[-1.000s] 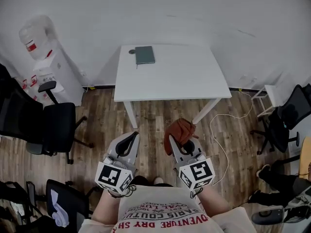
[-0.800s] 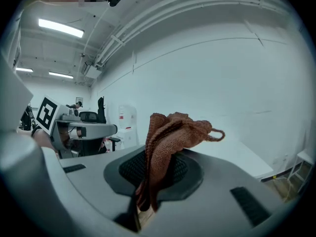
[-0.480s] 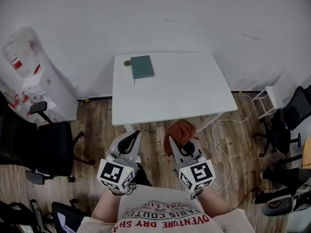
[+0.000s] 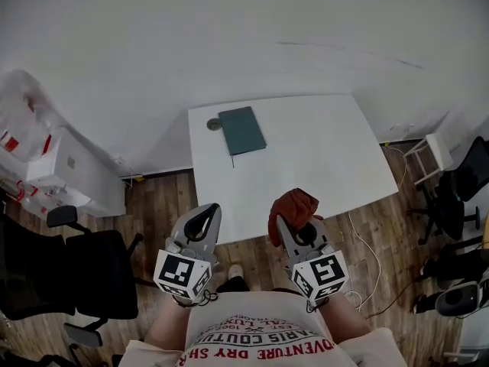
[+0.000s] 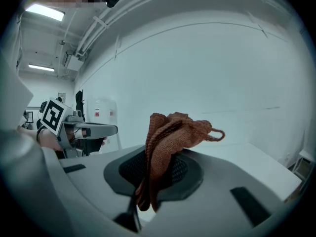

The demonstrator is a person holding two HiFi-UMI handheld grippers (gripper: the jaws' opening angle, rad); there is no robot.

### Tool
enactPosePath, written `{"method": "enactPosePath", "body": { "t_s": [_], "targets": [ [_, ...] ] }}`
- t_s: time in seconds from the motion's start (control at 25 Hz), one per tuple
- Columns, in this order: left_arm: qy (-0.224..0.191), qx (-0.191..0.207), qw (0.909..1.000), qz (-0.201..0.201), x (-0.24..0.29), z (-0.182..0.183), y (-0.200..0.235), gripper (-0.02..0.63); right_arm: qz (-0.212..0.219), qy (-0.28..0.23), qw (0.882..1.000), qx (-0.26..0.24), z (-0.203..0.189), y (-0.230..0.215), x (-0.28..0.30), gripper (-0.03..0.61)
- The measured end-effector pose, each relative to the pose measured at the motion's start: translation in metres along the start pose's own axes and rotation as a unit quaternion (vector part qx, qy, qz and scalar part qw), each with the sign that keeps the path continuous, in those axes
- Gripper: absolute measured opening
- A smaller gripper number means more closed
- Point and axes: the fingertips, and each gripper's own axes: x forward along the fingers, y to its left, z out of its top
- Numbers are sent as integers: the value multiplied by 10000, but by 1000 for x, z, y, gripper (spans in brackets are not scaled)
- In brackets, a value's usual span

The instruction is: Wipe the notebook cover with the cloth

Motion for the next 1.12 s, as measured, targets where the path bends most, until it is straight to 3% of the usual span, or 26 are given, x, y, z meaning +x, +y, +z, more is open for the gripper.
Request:
{"method": "enactPosePath", "body": {
  "t_s": [0.32,0.68,1.12],
  "targets": [
    [230,-170,9996,40,45,-15,70,11,-83,238,9997,-11,11,-12,82,69],
    [499,-434,9974,283,119,-36,121,11,401,460,9981,-107,15,-48,173,69],
    [962,-992,9870,818,210,-86,185,11,993,920,9908,2,-3,-107,290,69]
  ]
}}
